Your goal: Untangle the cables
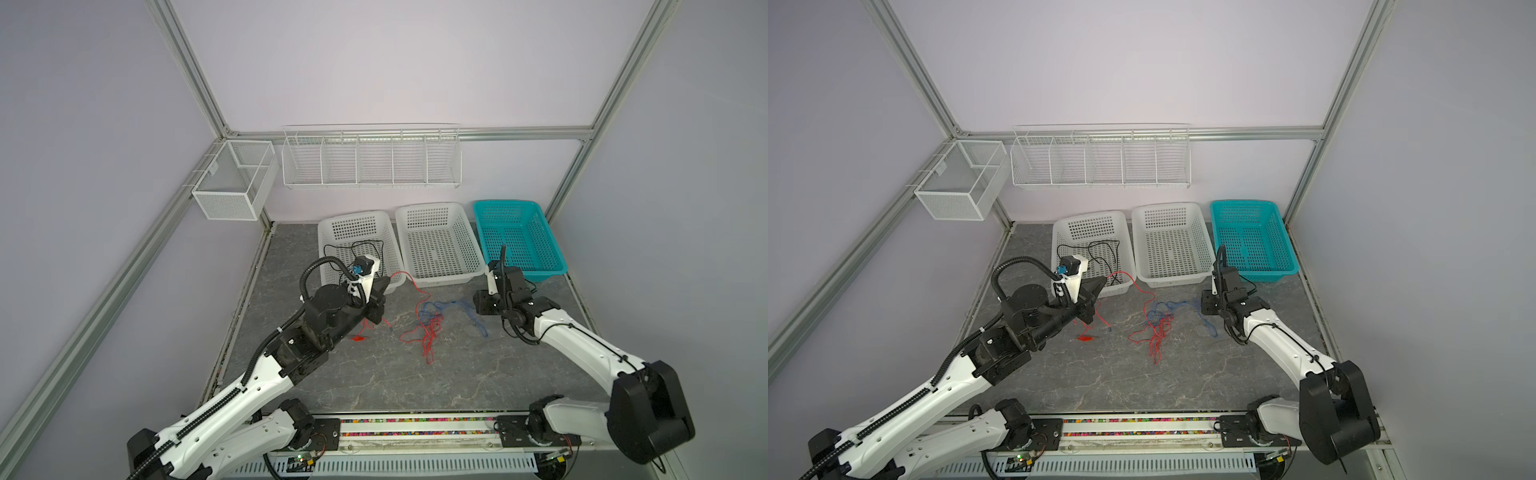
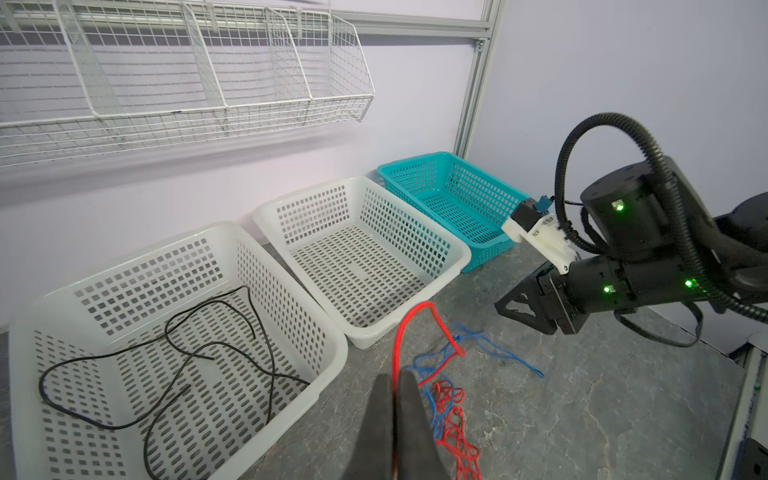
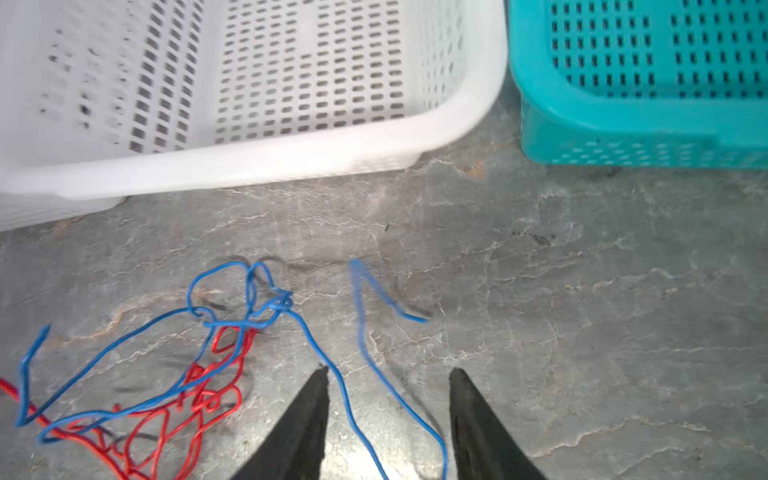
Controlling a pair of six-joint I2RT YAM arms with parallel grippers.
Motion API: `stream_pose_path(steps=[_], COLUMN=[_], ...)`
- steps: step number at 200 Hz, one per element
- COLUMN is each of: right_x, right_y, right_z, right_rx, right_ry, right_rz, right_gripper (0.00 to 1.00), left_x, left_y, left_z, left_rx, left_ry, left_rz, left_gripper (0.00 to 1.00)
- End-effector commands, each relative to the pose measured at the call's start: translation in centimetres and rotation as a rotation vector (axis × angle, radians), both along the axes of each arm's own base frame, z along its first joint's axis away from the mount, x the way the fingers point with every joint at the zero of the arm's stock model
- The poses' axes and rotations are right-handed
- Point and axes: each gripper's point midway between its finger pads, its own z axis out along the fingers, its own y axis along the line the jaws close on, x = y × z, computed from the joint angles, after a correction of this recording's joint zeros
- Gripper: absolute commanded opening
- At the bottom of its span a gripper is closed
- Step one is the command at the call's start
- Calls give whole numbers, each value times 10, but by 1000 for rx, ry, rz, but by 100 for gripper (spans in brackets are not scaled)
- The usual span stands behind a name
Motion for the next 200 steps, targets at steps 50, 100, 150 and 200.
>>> stream_pose_path(steps=[50, 100, 150, 200], right_x=[-31, -53, -58, -45], right_y=[81, 128, 160, 177], right_z=[102, 155, 170, 160], right_rx=[235, 332, 372, 345], right_ry=[-277, -404, -431, -410], right_rz=[457, 699, 824, 838], right_gripper=[68, 74, 76, 67], left_x=[-2, -4, -7, -16], left_y=[-22, -43, -58, -66], left_z=[-4, -10, -10, -5], left_rx=[-30, -32, -45, -69], left_ry=[3, 29, 36, 23], left_rz=[-101, -188, -255, -332], left_gripper=[0, 0, 0, 0])
